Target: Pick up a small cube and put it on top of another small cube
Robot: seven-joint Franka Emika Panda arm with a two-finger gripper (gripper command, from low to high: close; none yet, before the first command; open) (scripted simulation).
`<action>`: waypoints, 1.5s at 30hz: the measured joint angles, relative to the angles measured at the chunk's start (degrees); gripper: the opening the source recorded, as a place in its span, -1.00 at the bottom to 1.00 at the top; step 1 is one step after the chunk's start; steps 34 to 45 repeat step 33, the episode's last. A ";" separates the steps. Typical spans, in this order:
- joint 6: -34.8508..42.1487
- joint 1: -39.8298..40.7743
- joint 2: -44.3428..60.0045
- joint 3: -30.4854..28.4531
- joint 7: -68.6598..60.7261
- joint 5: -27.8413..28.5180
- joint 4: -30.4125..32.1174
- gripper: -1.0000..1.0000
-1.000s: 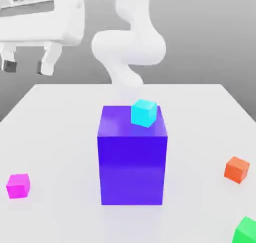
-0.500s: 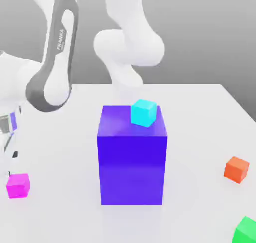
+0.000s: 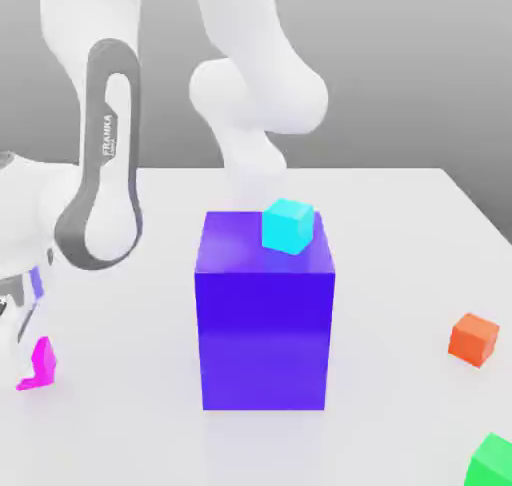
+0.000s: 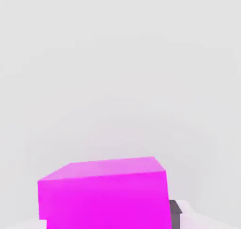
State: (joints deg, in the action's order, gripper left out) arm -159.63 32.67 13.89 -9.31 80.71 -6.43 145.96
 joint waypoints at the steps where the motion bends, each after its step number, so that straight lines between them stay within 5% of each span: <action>1: 1.22 -1.08 -0.82 0.15 1.37 0.85 -0.19 -1.00; 25: 16.30 -46.02 5.14 20.86 48.77 12.56 -20.29 -1.00; 29: 12.05 -49.86 10.26 20.64 53.18 14.94 -21.97 -1.00; 30: 10.53 -50.39 11.97 20.15 53.70 15.55 -22.13 1.00; 45: 10.52 -50.39 11.97 20.15 53.70 15.55 -22.13 1.00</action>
